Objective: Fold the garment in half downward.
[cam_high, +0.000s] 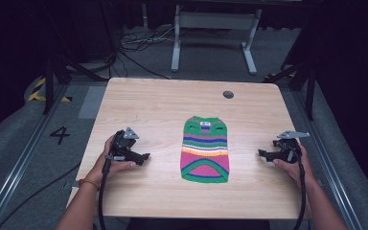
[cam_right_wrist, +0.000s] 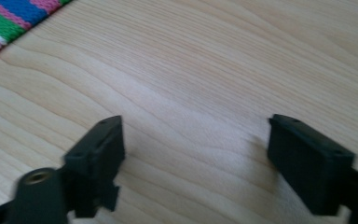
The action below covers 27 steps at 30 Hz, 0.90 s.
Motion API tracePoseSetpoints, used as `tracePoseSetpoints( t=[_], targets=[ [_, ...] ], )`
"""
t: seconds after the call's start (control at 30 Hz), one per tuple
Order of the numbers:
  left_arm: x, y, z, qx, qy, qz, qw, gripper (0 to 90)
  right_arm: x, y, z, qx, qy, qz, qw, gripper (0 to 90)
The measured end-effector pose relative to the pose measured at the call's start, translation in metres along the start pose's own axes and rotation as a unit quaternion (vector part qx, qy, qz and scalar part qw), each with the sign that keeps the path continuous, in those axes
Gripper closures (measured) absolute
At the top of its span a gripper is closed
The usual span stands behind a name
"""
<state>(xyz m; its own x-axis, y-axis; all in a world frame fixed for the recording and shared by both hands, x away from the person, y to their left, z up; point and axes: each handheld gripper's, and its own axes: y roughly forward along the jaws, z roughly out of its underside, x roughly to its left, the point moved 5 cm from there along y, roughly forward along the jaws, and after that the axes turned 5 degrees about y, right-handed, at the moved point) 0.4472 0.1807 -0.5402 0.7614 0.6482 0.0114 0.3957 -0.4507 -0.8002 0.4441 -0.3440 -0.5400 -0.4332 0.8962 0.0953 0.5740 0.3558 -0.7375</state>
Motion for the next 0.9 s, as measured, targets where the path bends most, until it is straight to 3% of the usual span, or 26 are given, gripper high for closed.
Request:
tracePoseSetpoints(
  t=[0.1, 0.2, 0.33, 0.4, 0.43, 0.5, 0.67, 0.73, 0.9],
  targets=[
    [0.0, 0.002, -0.013, -0.006, 0.022, 0.009, 0.9997, 25.8, 0.006, 0.0, -0.016, -0.006, -0.005, -0.024, 0.9997, 30.8],
    [0.001, 0.009, -0.038, -0.017, 0.026, 0.017, 0.9994, 25.2, 0.015, 0.002, -0.036, -0.021, -0.014, -0.03, 0.9992, 34.0],
    [0.005, 0.019, -0.075, -0.034, 0.032, 0.027, 0.9986, 37.3, 0.034, 0.014, -0.065, -0.018, -0.045, -0.039, 0.9981, 37.8],
    [0.008, 0.026, -0.09, -0.036, 0.036, 0.028, 0.9983, 38.9, 0.041, 0.021, -0.077, -0.014, -0.055, -0.038, 0.9977, 38.8],
    [0.008, 0.026, -0.09, -0.036, 0.036, 0.028, 0.9983, 39.1, 0.041, 0.021, -0.077, -0.014, -0.055, -0.038, 0.9977, 38.8],
    [0.011, 0.037, -0.109, -0.039, 0.035, 0.031, 0.9981, 39.7, 0.05, 0.033, -0.093, -0.018, -0.063, -0.045, 0.9968, 40.0],
    [0.014, 0.052, -0.131, -0.052, 0.027, 0.035, 0.9976, 41.8, 0.06, 0.049, -0.109, -0.014, -0.064, -0.057, 0.9962, 43.2],
    [0.012, 0.061, -0.139, -0.058, 0.019, 0.041, 0.9972, 43.3, 0.066, 0.057, -0.115, -0.012, -0.075, -0.058, 0.9954, 44.1],
    [0.007, 0.078, -0.157, -0.048, 0.023, 0.038, 0.9979, 44.8, 0.076, 0.076, -0.13, -0.002, -0.079, -0.059, 0.9951, 47.6]
  ],
)
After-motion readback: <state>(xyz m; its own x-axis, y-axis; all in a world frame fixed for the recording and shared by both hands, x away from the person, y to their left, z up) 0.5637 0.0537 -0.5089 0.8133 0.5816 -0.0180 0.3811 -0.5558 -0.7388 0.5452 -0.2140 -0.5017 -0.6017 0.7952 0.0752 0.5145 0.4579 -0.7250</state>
